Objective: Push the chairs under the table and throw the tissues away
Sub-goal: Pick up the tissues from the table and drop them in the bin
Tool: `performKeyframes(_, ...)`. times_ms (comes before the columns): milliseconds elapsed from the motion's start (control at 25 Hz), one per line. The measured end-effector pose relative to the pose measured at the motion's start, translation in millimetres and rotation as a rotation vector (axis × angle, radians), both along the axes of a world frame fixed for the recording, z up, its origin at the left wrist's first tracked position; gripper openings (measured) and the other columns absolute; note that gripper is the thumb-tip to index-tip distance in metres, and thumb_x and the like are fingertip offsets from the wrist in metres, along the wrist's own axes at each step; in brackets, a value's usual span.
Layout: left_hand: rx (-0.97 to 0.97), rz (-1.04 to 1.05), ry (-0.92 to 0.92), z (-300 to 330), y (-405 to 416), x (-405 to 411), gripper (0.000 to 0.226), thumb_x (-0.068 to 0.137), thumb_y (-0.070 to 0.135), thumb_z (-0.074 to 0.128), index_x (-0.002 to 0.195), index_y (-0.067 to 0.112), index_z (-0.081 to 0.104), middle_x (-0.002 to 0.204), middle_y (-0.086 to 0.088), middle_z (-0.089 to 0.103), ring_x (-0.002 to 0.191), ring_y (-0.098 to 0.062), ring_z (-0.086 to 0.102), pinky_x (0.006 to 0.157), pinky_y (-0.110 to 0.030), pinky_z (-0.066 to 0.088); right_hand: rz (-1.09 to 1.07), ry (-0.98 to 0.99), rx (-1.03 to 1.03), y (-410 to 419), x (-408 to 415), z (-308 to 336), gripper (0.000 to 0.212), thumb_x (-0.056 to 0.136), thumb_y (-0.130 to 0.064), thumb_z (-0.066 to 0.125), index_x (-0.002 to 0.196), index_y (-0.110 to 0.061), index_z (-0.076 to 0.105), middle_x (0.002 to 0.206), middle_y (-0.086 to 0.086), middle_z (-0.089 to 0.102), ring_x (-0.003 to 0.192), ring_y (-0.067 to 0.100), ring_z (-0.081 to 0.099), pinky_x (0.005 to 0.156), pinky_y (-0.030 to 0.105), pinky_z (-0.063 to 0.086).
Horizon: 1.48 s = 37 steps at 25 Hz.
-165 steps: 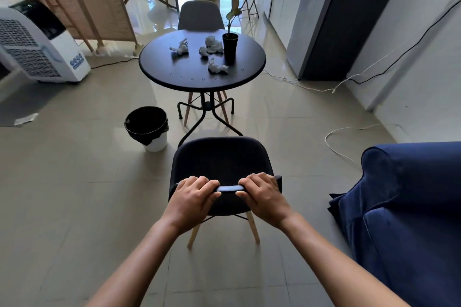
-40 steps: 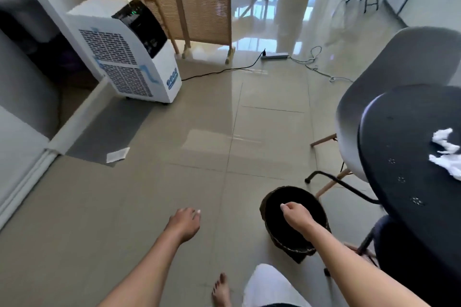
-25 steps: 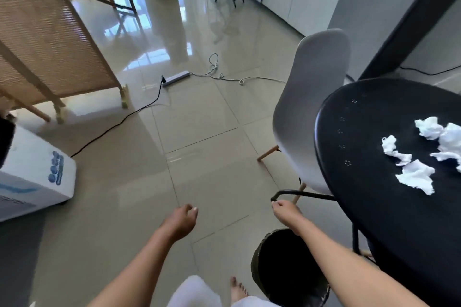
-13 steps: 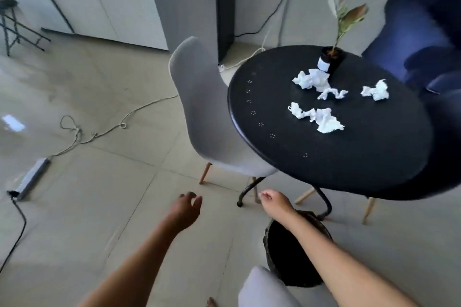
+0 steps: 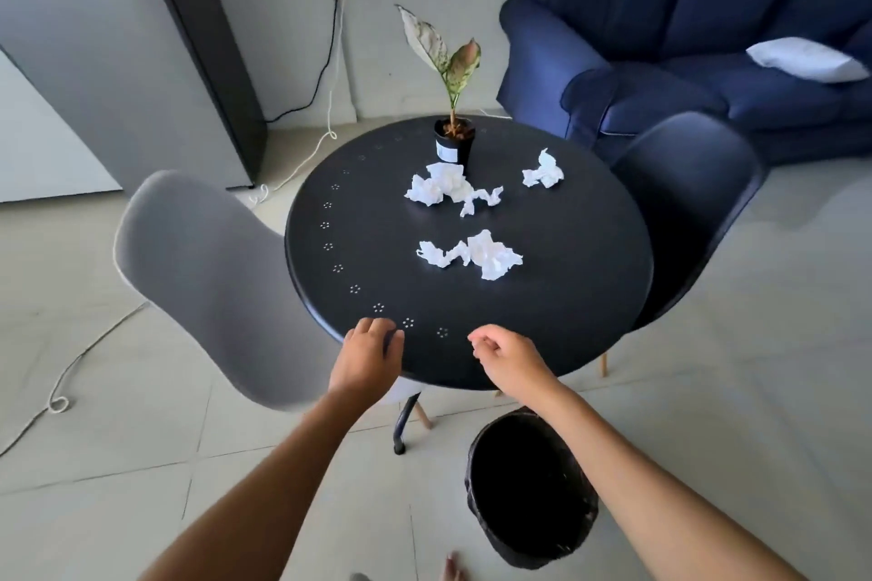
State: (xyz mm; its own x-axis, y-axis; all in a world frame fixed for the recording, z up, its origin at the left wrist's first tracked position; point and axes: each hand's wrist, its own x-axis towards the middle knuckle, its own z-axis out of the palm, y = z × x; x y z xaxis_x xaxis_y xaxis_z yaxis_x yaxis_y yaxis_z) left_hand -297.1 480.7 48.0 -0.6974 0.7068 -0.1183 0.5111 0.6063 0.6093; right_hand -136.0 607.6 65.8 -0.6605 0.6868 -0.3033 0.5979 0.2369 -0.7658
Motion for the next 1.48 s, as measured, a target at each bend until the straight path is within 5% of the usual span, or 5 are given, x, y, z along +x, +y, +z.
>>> performKeyframes(280,0.013,-0.169,0.112,9.1,66.5,-52.8,0.03,0.096,0.029,0.047,0.118,0.013,0.057,0.123,-0.009,0.056,0.116,-0.033,0.047,0.099,-0.04,0.042,-0.102,-0.11,0.258,71.2,-36.9,9.7,0.023,0.091,-0.02,0.051,0.109,-0.013,0.063,0.107,0.008,0.064,0.098,0.022,0.06,0.086,0.035,0.051)
performKeyframes(480,0.011,-0.466,0.308,11.1,115.3,-94.7,0.047,0.092,0.028,0.05,0.137,0.019,0.04,0.14,-0.003,0.043,0.126,-0.028,0.039,0.097,-0.039,0.047,-0.071,-0.319,0.455,115.6,-76.6,14.6,0.06,0.087,-0.019,0.058,0.141,-0.023,0.033,0.138,0.007,0.036,0.122,0.028,0.036,0.098,0.04,0.046)
performKeyframes(720,-0.185,-0.992,0.504,-0.4,160.6,-120.7,0.08,0.085,0.006,0.047,0.144,0.046,0.009,0.158,0.01,0.011,0.134,-0.019,0.028,0.092,-0.031,0.048,0.125,-0.557,0.277,139.3,-100.2,11.7,0.092,0.081,-0.004,0.056,0.143,-0.05,0.006,0.158,0.0,-0.004,0.135,0.032,0.025,0.099,0.044,0.046)
performKeyframes(1200,-0.146,-0.969,0.345,-14.4,175.6,-125.0,0.029,0.092,0.015,0.044,0.116,0.022,0.058,0.11,0.001,0.059,0.103,-0.021,0.057,0.078,-0.033,0.05,0.029,-0.572,0.34,139.3,-105.5,5.5,0.034,0.081,-0.008,0.058,0.112,-0.019,0.067,0.11,0.007,0.053,0.101,0.028,0.059,0.079,0.037,0.053)
performKeyframes(1480,-0.019,-0.973,0.315,0.2,175.3,-86.6,0.024,0.092,0.016,0.045,0.109,0.017,0.063,0.106,0.0,0.063,0.098,-0.021,0.06,0.077,-0.033,0.052,-0.256,-0.483,0.372,106.0,-59.9,4.2,0.018,0.082,-0.011,0.057,0.092,-0.002,0.07,0.097,0.011,0.064,0.086,0.029,0.062,0.062,0.029,0.039)
